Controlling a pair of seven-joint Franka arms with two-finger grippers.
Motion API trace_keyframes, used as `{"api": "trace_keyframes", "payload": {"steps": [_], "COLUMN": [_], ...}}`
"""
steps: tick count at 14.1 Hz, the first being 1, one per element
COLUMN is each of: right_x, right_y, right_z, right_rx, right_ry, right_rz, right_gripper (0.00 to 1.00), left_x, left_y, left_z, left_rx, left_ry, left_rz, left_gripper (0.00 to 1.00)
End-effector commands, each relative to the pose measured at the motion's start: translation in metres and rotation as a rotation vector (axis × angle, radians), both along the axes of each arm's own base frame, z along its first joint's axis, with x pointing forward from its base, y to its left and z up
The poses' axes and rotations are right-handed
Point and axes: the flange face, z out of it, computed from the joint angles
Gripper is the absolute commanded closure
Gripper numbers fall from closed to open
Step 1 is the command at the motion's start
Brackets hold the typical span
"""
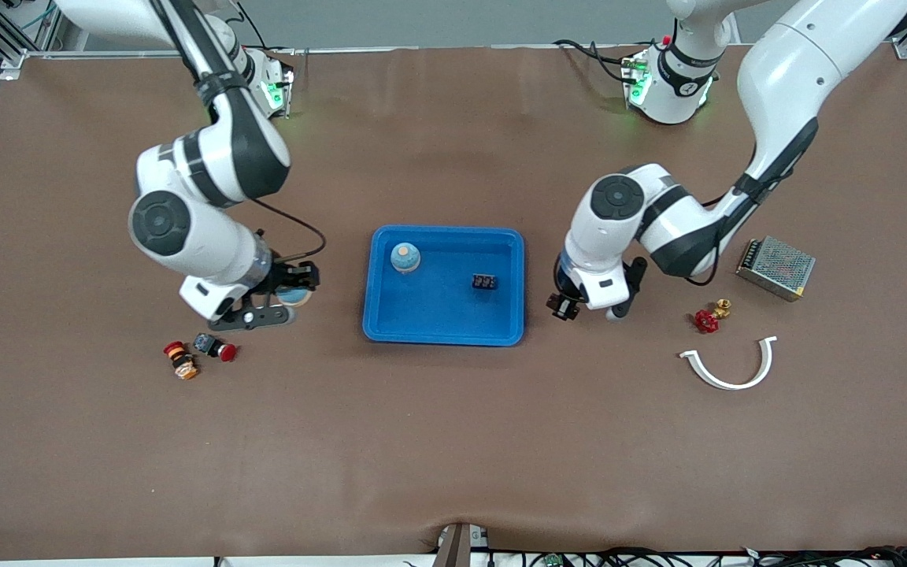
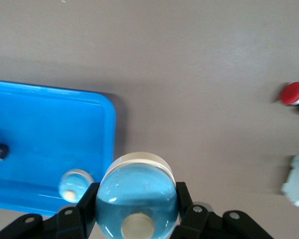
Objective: Place electrolytic capacitor and blue bell in tray
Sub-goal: 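Carry the bell with the right gripper while the left gripper carries the capacitor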
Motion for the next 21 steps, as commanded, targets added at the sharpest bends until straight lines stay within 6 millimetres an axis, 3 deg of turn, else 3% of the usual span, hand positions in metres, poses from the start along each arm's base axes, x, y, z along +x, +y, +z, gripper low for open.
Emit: {"api": "trace_keyframes", "payload": {"steps": [1, 5, 12, 15, 21], "right_x": [-0.009, -0.02, -0.036, -0.041, -0.045], "right_y": [0.039, 0.086, 0.126, 0.132, 0.136], "right_z": [-0.007, -0.046, -0.123, -0.144, -0.169], "right_rx": [0.015, 0.014, -0.01, -0.018, -0.024], "right_ry": [-0.018, -0.042, -0.04, -0.043, -0.048], "right_rz": [-0.095, -0.138, -0.16, -0.158, -0.154], "right_gripper": [0.66, 0.66, 0.65, 0.65, 0.65], "left_x": [-0.005, -0.007, -0.008, -0.009, -0.009], "left_y": [-0.03, -0.066, -0.124, -0.14, -0.146], "left_z": [0.013, 0.015, -0.019, -0.034, -0.044], "left_rx": [-0.006, -0.005, 0.041, 0.054, 0.052], "left_ry": [0.008, 0.008, 0.002, 0.0, 0.01], "left_rz": [0.089, 0.167, 0.244, 0.255, 0.26], "left_gripper": [1.0, 1.0, 1.0, 1.0, 1.0]}}
